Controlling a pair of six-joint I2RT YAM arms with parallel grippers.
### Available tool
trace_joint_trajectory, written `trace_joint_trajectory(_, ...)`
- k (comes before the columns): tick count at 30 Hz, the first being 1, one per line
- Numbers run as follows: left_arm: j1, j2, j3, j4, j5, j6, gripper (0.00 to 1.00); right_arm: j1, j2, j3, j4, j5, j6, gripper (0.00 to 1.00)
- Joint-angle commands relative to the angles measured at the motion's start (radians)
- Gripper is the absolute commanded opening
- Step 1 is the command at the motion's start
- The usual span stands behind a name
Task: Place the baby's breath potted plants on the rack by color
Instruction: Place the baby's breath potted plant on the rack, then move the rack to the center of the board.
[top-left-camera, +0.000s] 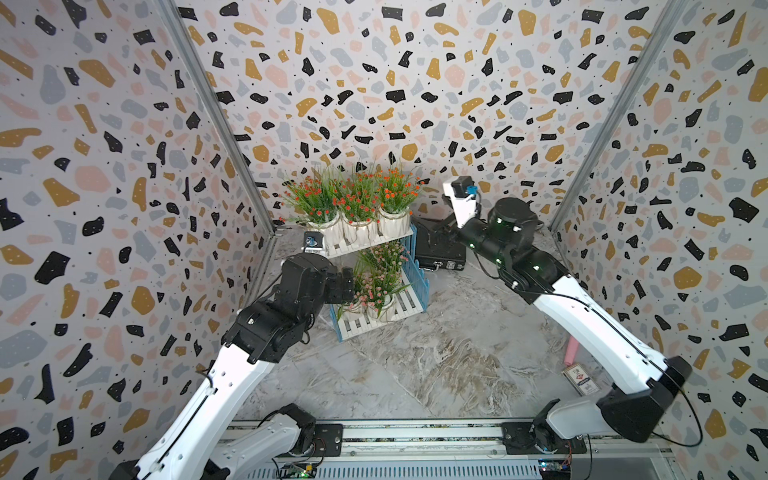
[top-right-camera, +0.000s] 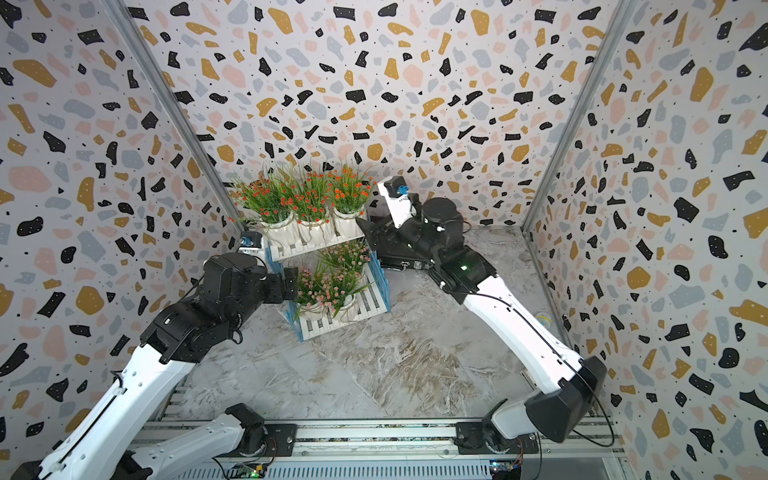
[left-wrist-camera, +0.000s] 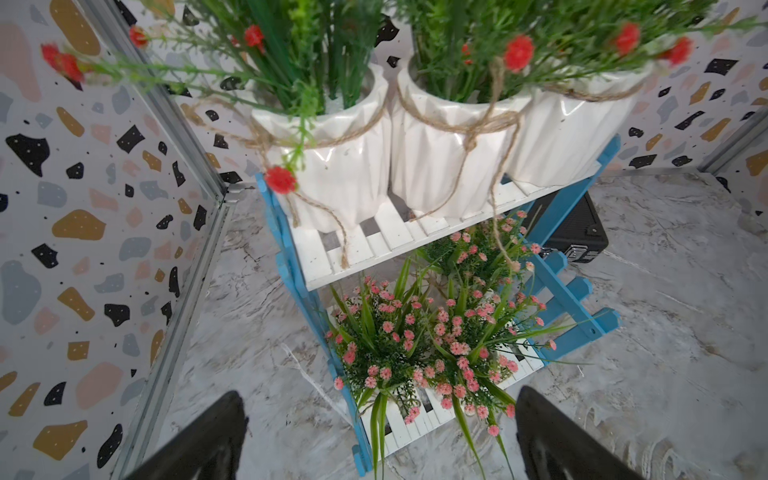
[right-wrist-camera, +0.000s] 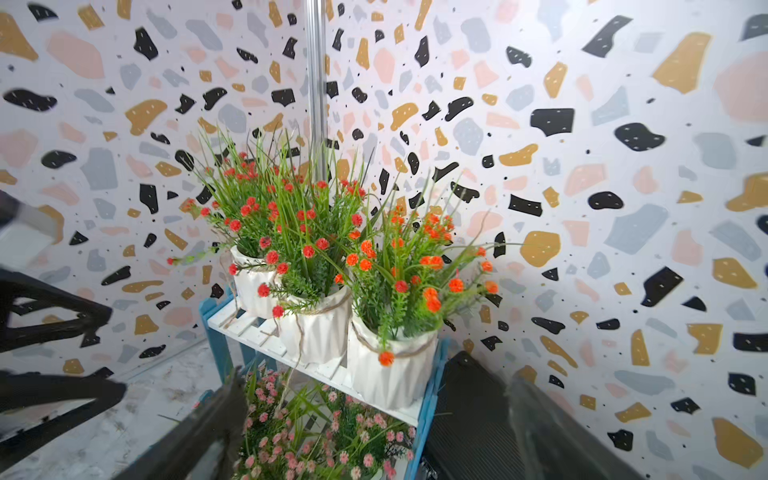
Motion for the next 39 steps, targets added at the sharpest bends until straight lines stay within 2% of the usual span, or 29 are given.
trace_joint_trajectory(1,0.127,-0.005,0.030,0.011,0.053,0.008,0.99,-0.105,-0.059,-0.089,-0.027,-0.039,0.153,0.99)
trace_joint_trajectory(3,0.231,-0.010,0.027,0.007,0.108,0.003,0.99,-0.156,-0.087,-0.154,-0.013,-0.071,0.193,0.99)
trace_joint_trajectory(6,0.313,0.000,0.007,0.017,0.114,-0.022,0.99,-0.208,-0.082,-0.194,-0.044,-0.103,0.213,0.99)
trace_joint_trajectory(12,0.536,0.076,-0.134,0.137,0.201,-0.167,0.99,-0.292,-0.011,-0.260,-0.043,-0.182,0.250,0.99)
trace_joint_trajectory(15,0.593,0.136,-0.183,0.205,0.175,-0.212,0.99,-0.316,0.031,-0.299,-0.018,-0.199,0.248,0.99)
trace_joint_trajectory(23,0.617,0.352,-0.116,0.295,0.145,-0.243,0.99,-0.337,0.214,-0.305,0.052,-0.251,0.238,0.98)
trace_joint_trajectory(30,0.618,0.483,-0.086,0.353,0.130,-0.206,0.99,-0.336,0.364,-0.273,0.102,-0.287,0.225,0.98)
trace_joint_trajectory(39,0.618,0.598,-0.038,0.394,0.176,-0.179,0.99,-0.314,0.440,-0.258,0.134,-0.348,0.200,0.96)
